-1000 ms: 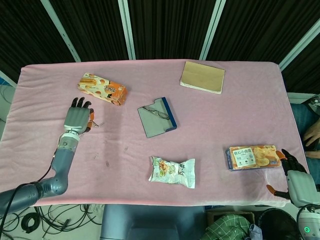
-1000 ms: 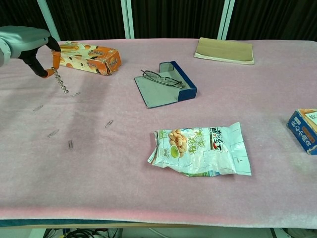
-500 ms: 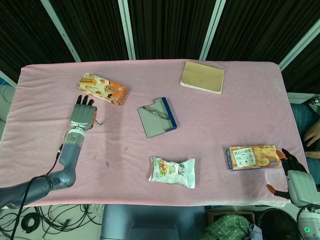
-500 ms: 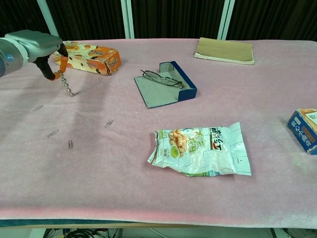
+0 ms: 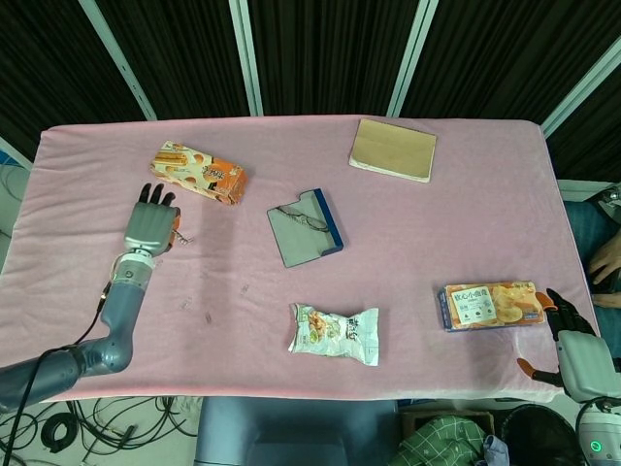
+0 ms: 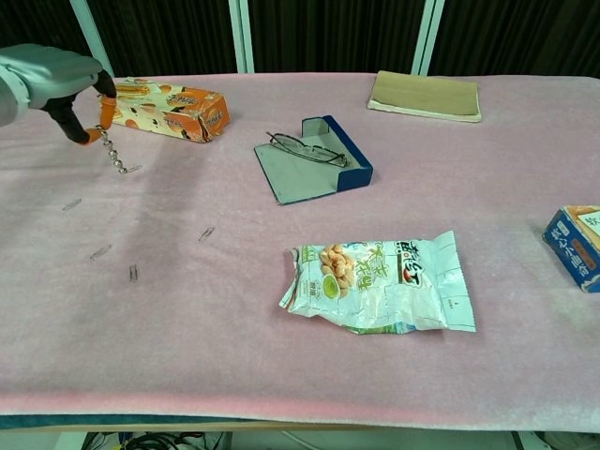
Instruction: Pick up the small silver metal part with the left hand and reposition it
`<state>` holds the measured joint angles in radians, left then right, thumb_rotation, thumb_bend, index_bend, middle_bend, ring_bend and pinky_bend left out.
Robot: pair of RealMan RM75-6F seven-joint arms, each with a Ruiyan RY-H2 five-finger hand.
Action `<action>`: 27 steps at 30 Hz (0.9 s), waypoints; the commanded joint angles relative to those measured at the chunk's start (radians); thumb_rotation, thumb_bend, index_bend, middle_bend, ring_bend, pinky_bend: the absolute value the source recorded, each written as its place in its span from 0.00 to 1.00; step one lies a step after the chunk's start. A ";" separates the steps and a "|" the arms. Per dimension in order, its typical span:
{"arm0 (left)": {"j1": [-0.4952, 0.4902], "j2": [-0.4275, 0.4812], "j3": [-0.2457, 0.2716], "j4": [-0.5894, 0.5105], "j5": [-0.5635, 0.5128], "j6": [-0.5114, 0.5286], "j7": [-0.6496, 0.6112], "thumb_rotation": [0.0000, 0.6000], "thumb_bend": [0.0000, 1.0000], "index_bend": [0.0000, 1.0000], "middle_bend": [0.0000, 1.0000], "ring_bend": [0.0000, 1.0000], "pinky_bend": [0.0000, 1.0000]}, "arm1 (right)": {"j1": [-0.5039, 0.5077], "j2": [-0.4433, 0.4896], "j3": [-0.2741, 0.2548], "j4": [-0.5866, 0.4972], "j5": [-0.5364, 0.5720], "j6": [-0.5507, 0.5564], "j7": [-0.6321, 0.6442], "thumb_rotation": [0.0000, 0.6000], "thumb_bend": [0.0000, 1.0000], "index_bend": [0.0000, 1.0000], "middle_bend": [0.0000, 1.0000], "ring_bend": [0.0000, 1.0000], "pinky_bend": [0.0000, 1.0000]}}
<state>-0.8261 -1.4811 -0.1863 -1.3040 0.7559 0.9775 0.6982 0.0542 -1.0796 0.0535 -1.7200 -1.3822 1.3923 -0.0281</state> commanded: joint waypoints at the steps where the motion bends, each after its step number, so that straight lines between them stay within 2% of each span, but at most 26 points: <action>1: 0.057 0.078 0.035 -0.082 0.044 0.039 -0.040 1.00 0.43 0.56 0.18 0.00 0.00 | 0.000 0.000 0.000 -0.001 0.001 0.000 0.000 1.00 0.09 0.00 0.00 0.05 0.18; 9: 0.129 0.167 0.082 -0.161 0.104 0.077 -0.096 1.00 0.43 0.56 0.18 0.00 0.00 | -0.002 0.000 -0.002 -0.007 -0.001 0.001 -0.006 1.00 0.09 0.00 0.00 0.05 0.18; 14: 0.184 0.200 0.116 -0.171 0.148 0.095 -0.153 1.00 0.43 0.56 0.18 0.00 0.00 | -0.003 -0.001 -0.003 -0.010 -0.002 0.005 -0.009 1.00 0.09 0.00 0.00 0.05 0.18; 20: 0.201 0.186 0.122 -0.125 0.167 0.072 -0.192 1.00 0.43 0.56 0.18 0.00 0.00 | -0.004 0.000 -0.002 -0.010 -0.001 0.005 -0.008 1.00 0.09 0.00 0.00 0.05 0.18; 27: 0.208 0.137 0.103 -0.062 0.213 0.067 -0.263 1.00 0.43 0.56 0.18 0.00 0.00 | -0.003 0.000 -0.002 -0.009 0.000 0.004 -0.008 1.00 0.09 0.00 0.00 0.05 0.18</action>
<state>-0.6199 -1.3327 -0.0780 -1.3788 0.9578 1.0477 0.4479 0.0509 -1.0797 0.0516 -1.7294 -1.3824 1.3962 -0.0364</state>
